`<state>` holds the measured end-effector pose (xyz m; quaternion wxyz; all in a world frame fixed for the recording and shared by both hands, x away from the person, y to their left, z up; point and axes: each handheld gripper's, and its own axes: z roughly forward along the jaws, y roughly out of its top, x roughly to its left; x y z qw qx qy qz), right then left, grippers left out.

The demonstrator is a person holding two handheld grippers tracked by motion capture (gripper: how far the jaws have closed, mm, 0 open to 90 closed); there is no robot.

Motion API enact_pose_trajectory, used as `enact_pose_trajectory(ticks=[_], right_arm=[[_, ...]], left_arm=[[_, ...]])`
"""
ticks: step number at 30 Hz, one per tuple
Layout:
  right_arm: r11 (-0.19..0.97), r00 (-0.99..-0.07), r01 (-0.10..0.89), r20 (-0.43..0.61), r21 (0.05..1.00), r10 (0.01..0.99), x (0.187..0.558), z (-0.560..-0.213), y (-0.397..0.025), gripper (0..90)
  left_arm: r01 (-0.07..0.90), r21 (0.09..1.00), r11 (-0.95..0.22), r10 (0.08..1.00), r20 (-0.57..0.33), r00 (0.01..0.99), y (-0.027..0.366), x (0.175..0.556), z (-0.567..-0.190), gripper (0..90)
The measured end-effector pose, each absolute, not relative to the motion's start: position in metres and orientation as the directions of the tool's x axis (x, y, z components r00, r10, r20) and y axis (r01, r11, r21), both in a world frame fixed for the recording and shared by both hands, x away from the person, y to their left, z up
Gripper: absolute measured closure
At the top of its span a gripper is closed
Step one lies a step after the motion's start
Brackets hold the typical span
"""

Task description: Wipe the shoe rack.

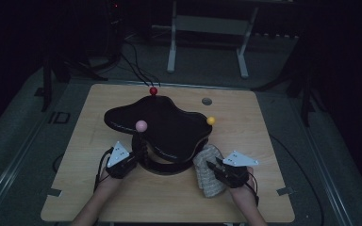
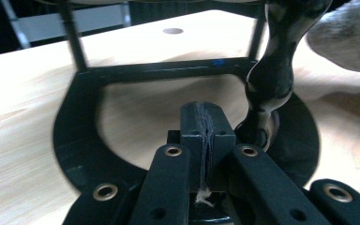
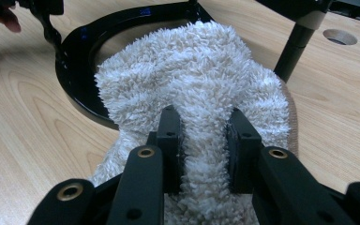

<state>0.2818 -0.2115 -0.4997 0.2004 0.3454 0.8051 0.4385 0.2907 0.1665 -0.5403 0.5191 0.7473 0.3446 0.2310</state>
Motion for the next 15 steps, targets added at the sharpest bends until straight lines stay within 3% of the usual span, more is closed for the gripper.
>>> enact_pose_trajectory(ticks=[15], right_arm=[[0.364, -0.678, 0.384, -0.008, 0.848, 0.735, 0.272, -0.493, -0.220, 71.7]], left_arm=[[0.262, 0.942, -0.211, 0.715, -0.034, 0.698, 0.120, 0.265, -0.545, 88.1]])
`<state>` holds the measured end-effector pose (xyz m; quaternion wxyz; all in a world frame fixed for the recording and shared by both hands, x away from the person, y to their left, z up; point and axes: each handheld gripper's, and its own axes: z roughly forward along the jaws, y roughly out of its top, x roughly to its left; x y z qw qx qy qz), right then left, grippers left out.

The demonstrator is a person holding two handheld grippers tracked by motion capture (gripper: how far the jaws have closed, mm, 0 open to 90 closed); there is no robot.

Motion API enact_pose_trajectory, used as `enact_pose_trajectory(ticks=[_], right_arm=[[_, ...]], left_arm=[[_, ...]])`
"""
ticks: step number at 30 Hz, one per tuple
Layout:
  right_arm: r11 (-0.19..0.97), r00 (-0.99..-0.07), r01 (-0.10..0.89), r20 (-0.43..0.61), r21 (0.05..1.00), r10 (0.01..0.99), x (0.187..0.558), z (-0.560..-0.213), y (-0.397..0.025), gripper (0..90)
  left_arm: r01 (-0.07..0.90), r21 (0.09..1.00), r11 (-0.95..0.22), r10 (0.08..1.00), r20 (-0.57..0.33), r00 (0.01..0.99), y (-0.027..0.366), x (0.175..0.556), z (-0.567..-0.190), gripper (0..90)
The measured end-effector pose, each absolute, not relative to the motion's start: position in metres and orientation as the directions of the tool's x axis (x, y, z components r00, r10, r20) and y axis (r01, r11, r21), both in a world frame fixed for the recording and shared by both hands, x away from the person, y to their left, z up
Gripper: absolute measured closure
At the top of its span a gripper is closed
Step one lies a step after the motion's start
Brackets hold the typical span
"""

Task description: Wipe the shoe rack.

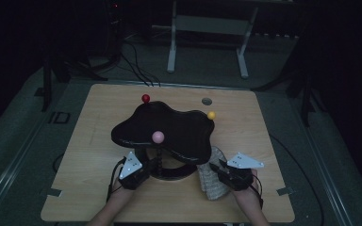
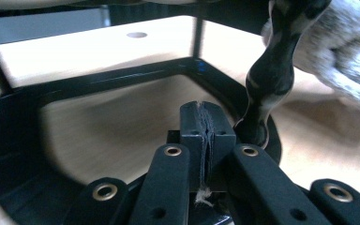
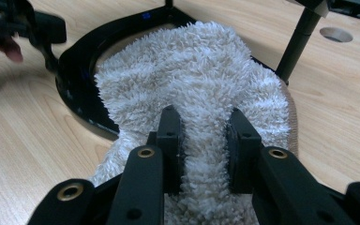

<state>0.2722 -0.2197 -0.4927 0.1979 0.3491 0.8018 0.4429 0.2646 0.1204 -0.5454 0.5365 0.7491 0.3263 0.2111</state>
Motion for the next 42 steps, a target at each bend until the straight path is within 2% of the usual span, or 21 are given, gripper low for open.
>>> enact_pose_trajectory(ticks=[7, 12, 15, 17, 18, 19, 24, 30, 36, 39, 42], right_arm=[[0.364, -0.681, 0.382, -0.008, 0.850, 0.732, 0.268, -0.493, -0.221, 71.7], [0.367, -0.680, 0.386, -0.008, 0.846, 0.734, 0.266, -0.493, -0.223, 71.7], [0.365, -0.679, 0.384, -0.008, 0.848, 0.734, 0.266, -0.493, -0.224, 71.7], [0.364, -0.681, 0.383, -0.008, 0.849, 0.733, 0.265, -0.492, -0.225, 71.7], [0.363, -0.681, 0.382, -0.007, 0.850, 0.732, 0.265, -0.491, -0.225, 71.7], [0.364, -0.682, 0.381, -0.007, 0.850, 0.731, 0.264, -0.491, -0.226, 71.7], [0.366, -0.686, 0.375, -0.010, 0.852, 0.728, 0.261, -0.489, -0.228, 71.7], [0.362, -0.696, 0.371, -0.002, 0.855, 0.718, 0.255, -0.489, -0.227, 71.7], [0.353, -0.702, 0.375, 0.014, 0.857, 0.712, 0.251, -0.491, -0.225, 71.6], [0.368, -0.708, 0.361, -0.005, 0.857, 0.706, 0.245, -0.491, -0.223, 71.6], [0.369, -0.708, 0.357, -0.010, 0.858, 0.706, 0.242, -0.490, -0.223, 71.6]], left_arm=[[0.223, 0.940, -0.258, 0.646, -0.003, 0.763, 0.087, 0.250, -0.544, 85.4], [0.219, 0.939, -0.263, 0.600, -0.019, 0.800, 0.070, 0.244, -0.544, 83.3], [0.228, 0.939, -0.259, 0.591, -0.033, 0.806, 0.073, 0.241, -0.543, 77.0], [0.232, 0.937, -0.260, 0.589, -0.037, 0.807, 0.081, 0.237, -0.543, 64.0], [0.234, 0.939, -0.253, 0.594, -0.040, 0.804, 0.085, 0.234, -0.543, 62.6], [0.270, 0.936, -0.226, 0.637, -0.068, 0.768, 0.089, 0.228, -0.544, 60.4], [0.268, 0.933, -0.240, 0.657, -0.048, 0.753, 0.121, 0.224, -0.546, 48.8], [0.311, 0.930, -0.198, 0.759, -0.055, 0.649, 0.164, 0.239, -0.548, 47.2], [0.319, 0.937, -0.141, 0.851, -0.049, 0.522, 0.197, 0.276, -0.546, 47.2], [0.340, 0.930, -0.142, 0.877, -0.041, 0.478, 0.208, 0.296, -0.550, 46.9], [0.353, 0.928, -0.116, 0.870, -0.076, 0.487, 0.212, 0.312, -0.554, 46.4]])
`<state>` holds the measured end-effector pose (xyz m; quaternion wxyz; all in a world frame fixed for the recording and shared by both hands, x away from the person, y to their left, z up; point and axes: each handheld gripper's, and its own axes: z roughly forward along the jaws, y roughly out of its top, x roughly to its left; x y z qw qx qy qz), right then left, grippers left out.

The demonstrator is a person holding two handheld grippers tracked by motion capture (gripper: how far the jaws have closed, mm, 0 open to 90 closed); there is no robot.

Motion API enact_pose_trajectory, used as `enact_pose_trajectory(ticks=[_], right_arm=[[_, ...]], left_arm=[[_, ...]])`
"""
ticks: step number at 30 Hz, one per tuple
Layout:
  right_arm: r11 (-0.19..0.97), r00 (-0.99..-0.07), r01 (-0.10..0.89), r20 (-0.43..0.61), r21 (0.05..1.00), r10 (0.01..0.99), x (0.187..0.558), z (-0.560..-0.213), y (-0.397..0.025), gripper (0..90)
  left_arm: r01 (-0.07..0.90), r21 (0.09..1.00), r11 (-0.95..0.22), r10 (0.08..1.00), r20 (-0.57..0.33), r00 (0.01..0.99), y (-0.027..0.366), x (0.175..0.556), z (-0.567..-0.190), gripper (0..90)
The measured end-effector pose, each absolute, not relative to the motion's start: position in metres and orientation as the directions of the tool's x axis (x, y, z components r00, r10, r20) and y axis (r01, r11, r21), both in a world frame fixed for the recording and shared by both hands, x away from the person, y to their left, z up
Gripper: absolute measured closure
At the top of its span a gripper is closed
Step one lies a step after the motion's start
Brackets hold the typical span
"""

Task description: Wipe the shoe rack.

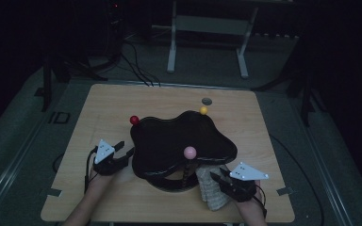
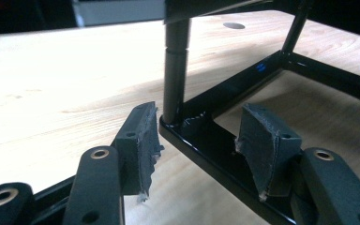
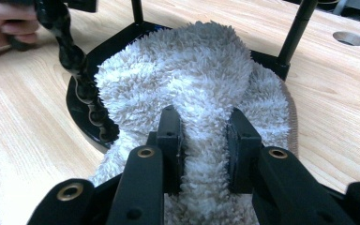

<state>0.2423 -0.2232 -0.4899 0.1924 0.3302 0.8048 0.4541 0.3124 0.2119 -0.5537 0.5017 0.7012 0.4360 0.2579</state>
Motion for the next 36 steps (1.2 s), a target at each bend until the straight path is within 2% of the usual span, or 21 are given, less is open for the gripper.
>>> enact_pose_trajectory(ticks=[8, 15, 17, 19, 20, 21, 22, 28, 36], right_arm=[[0.353, -0.746, 0.311, -0.004, 0.882, 0.666, 0.225, -0.475, -0.217, 71.6], [0.316, -0.807, 0.207, -0.021, 0.926, 0.591, 0.210, -0.449, -0.201, 71.4], [0.309, -0.824, 0.186, -0.023, 0.933, 0.566, 0.211, -0.444, -0.194, 71.0], [0.311, -0.824, 0.171, -0.038, 0.935, 0.566, 0.213, -0.443, -0.186, 67.6], [0.315, -0.824, 0.169, -0.042, 0.934, 0.566, 0.215, -0.443, -0.181, 64.7], [0.316, -0.818, 0.165, -0.049, 0.934, 0.573, 0.216, -0.444, -0.177, 62.4], [0.320, -0.812, 0.164, -0.057, 0.933, 0.581, 0.217, -0.445, -0.173, 60.5], [0.303, -0.795, 0.150, -0.067, 0.941, 0.603, 0.222, -0.446, -0.154, 54.0], [0.312, -0.763, 0.163, -0.081, 0.936, 0.641, 0.224, -0.445, -0.156, 61.6]], left_arm=[[0.346, 0.933, -0.097, 0.857, -0.099, 0.505, 0.206, 0.345, -0.556, 43.8], [0.342, 0.936, -0.077, 0.860, -0.112, 0.499, 0.202, 0.366, -0.553, 45.0], [0.336, 0.938, -0.083, 0.863, -0.100, 0.495, 0.200, 0.368, -0.553, 48.5], [0.333, 0.940, -0.076, 0.856, -0.110, 0.505, 0.198, 0.370, -0.552, 60.6], [0.320, 0.943, -0.088, 0.857, -0.092, 0.507, 0.197, 0.370, -0.551, 63.6], [0.314, 0.944, -0.102, 0.851, -0.081, 0.518, 0.195, 0.371, -0.550, 70.6], [0.307, 0.945, -0.115, 0.855, -0.063, 0.514, 0.194, 0.371, -0.550, 72.6], [0.309, 0.944, -0.119, 0.860, -0.058, 0.508, 0.193, 0.369, -0.549, 74.0], [0.312, 0.942, -0.125, 0.849, -0.061, 0.525, 0.197, 0.358, -0.549, 74.2]])
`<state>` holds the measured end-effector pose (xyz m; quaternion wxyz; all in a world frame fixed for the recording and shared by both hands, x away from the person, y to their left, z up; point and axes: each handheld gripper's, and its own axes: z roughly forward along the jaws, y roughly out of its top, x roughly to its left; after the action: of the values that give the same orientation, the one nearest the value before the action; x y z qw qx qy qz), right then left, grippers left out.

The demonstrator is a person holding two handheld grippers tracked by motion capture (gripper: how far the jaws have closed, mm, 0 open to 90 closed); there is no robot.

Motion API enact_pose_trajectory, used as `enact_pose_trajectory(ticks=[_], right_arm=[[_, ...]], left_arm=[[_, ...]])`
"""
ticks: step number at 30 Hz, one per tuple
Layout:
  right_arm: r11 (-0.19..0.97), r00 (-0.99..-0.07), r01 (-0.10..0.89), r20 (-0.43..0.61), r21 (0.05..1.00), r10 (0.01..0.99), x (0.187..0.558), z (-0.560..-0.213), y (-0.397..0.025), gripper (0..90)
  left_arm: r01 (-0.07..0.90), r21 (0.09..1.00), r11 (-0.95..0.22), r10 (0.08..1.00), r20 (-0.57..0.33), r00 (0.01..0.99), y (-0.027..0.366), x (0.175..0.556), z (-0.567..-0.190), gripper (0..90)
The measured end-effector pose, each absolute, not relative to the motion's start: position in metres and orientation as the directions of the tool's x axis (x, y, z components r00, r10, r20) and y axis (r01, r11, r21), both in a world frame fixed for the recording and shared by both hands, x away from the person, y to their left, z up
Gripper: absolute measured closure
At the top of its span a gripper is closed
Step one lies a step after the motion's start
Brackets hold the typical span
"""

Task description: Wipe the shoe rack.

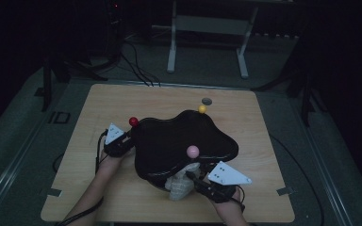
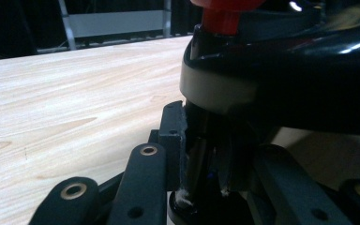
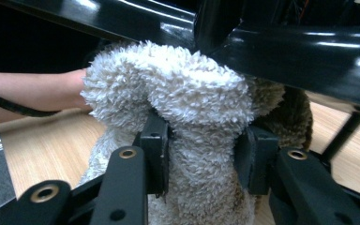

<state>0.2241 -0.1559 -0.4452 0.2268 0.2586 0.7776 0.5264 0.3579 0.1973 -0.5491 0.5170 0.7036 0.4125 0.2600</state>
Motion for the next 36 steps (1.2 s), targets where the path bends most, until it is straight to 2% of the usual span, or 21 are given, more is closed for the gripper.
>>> enact_pose_trajectory(ticks=[18, 23, 32, 34, 36], right_arm=[[0.307, -0.690, 0.193, -0.094, 0.932, 0.718, 0.269, -0.443, -0.209, 63.2], [0.315, -0.697, 0.196, -0.093, 0.929, 0.711, 0.287, -0.442, -0.223, 64.2], [0.327, -0.703, 0.216, -0.086, 0.920, 0.706, 0.303, -0.438, -0.230, 66.1], [0.325, -0.703, 0.218, -0.083, 0.920, 0.706, 0.303, -0.438, -0.231, 66.2], [0.319, -0.704, 0.220, -0.076, 0.922, 0.706, 0.304, -0.439, -0.231, 66.2]], left_arm=[[0.303, 0.931, -0.204, 0.728, -0.063, 0.683, 0.204, 0.316, -0.546, 74.2], [0.292, 0.930, -0.225, 0.677, -0.066, 0.733, 0.202, 0.304, -0.546, 74.2], [0.289, 0.929, -0.229, 0.656, -0.072, 0.751, 0.199, 0.288, -0.546, 73.9], [0.303, 0.928, -0.214, 0.651, -0.096, 0.753, 0.200, 0.285, -0.546, 71.2], [0.319, 0.920, -0.228, 0.649, -0.100, 0.754, 0.201, 0.281, -0.546, 59.5]])
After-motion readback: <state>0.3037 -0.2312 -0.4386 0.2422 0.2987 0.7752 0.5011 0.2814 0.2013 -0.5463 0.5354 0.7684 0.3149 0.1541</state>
